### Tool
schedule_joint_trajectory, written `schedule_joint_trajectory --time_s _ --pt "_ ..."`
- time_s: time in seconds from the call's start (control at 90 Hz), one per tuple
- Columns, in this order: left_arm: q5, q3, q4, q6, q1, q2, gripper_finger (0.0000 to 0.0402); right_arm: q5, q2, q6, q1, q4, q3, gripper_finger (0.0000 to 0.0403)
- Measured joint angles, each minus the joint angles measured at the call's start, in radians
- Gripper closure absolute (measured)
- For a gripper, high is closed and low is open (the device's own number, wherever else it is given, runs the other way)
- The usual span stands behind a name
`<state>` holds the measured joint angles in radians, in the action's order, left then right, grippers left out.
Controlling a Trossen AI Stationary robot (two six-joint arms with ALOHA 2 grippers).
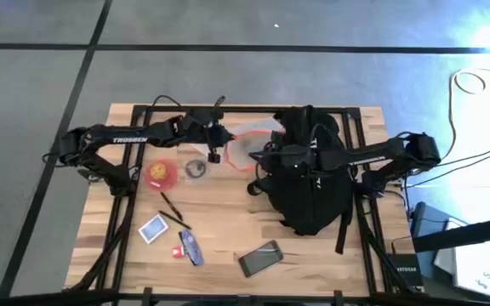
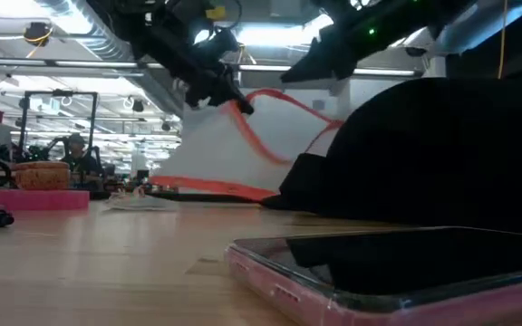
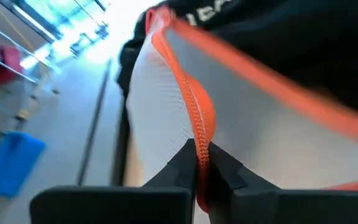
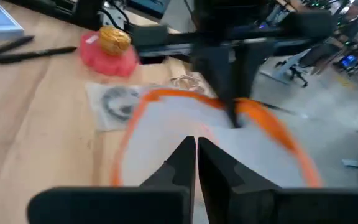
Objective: Unpack backpack
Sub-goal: Put the black earphones into the transparent white zip bag
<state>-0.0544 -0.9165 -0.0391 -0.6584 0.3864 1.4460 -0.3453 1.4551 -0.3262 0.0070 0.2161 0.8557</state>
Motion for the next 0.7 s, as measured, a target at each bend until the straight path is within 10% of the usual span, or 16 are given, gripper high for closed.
schedule_joint_trajectory --time_s 0.411,0.7 --pt "-0.02 0.058 -0.009 0.067 0.068 0.002 0.0401 0.406 0.247 0.059 0.007 0.304 0.032 0.0351" --pt "-0.124 0.112 -0.077 0.105 0.138 0.004 0.0401 0.476 0.606 0.161 -0.036 0.201 0.424 0.0237"
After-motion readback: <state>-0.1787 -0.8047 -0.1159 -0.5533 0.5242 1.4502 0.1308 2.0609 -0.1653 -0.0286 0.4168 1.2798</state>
